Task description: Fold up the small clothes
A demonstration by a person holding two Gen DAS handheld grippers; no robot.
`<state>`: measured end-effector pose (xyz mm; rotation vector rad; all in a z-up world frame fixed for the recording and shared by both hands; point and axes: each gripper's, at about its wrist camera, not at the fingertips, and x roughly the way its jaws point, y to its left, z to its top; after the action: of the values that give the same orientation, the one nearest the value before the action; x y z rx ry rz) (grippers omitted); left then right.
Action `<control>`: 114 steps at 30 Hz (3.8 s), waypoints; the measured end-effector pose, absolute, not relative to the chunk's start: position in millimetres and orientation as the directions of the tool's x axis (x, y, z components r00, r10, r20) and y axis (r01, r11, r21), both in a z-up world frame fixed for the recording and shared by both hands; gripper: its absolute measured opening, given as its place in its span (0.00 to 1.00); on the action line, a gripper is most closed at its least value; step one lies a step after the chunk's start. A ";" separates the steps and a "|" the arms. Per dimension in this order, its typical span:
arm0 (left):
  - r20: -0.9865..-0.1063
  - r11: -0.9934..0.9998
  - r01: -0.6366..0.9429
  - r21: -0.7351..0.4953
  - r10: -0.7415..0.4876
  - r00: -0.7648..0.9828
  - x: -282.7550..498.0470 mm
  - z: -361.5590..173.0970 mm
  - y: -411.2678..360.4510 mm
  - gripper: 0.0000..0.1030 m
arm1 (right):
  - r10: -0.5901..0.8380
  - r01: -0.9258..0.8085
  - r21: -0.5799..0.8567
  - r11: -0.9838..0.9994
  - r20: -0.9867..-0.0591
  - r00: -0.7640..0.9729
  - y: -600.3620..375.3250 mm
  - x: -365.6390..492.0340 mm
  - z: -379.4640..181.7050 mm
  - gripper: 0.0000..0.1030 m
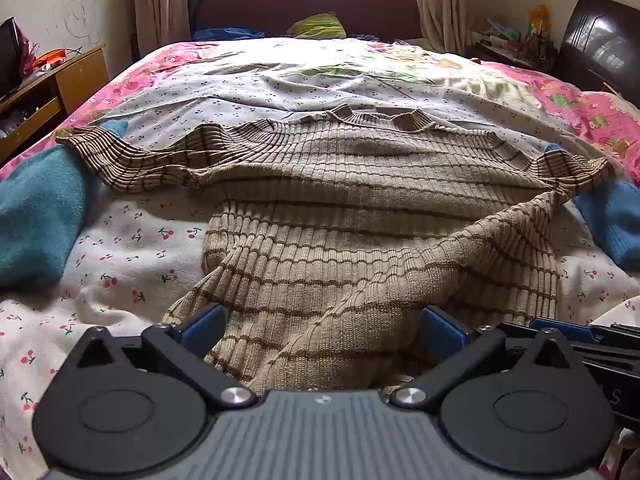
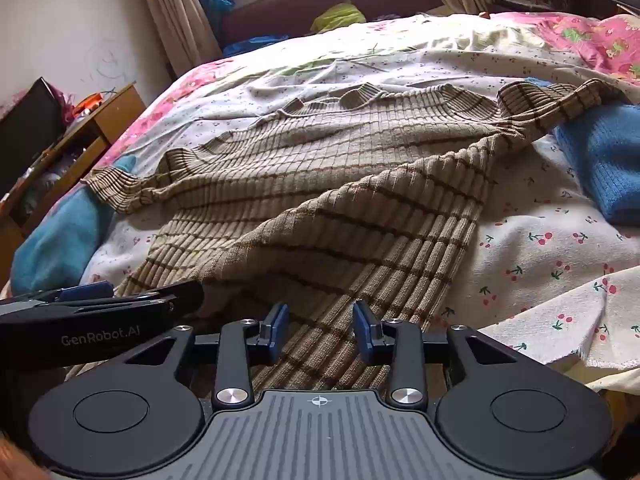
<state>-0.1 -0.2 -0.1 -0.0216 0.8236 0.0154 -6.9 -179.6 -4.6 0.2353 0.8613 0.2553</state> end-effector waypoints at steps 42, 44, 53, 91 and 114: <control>-0.743 0.998 -0.054 0.011 0.044 0.667 1.3 -2.6 4.0 1.00 | 0.322 -0.125 0.317 0.940 -0.707 0.630 -181.7 -7.3 -5.9 0.38; -0.741 0.999 -0.052 0.010 0.042 0.670 0.9 -2.0 3.7 1.00 | 0.321 -0.126 0.314 0.941 -0.708 0.629 -181.3 -7.2 -5.9 0.38; -0.730 1.000 -0.023 0.017 0.028 0.682 -1.8 0.2 -2.3 1.00 | 0.304 -0.124 0.295 0.948 -0.714 0.631 -179.1 -6.5 -5.0 0.38; -0.719 1.000 -0.004 -0.001 0.002 0.695 -6.6 -0.6 -3.1 1.00 | 0.260 -0.112 0.245 0.963 -0.736 0.625 -176.1 -7.4 -8.9 0.38; -0.677 0.998 0.031 -0.058 -0.062 0.734 -0.2 17.5 -4.1 1.00 | 0.211 -0.064 0.228 0.972 -0.712 0.669 -192.9 -3.6 9.9 0.38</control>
<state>-0.2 -4.1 17.6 -0.0433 0.7455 -0.0511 -3.6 -192.9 9.9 0.1896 0.8242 0.1561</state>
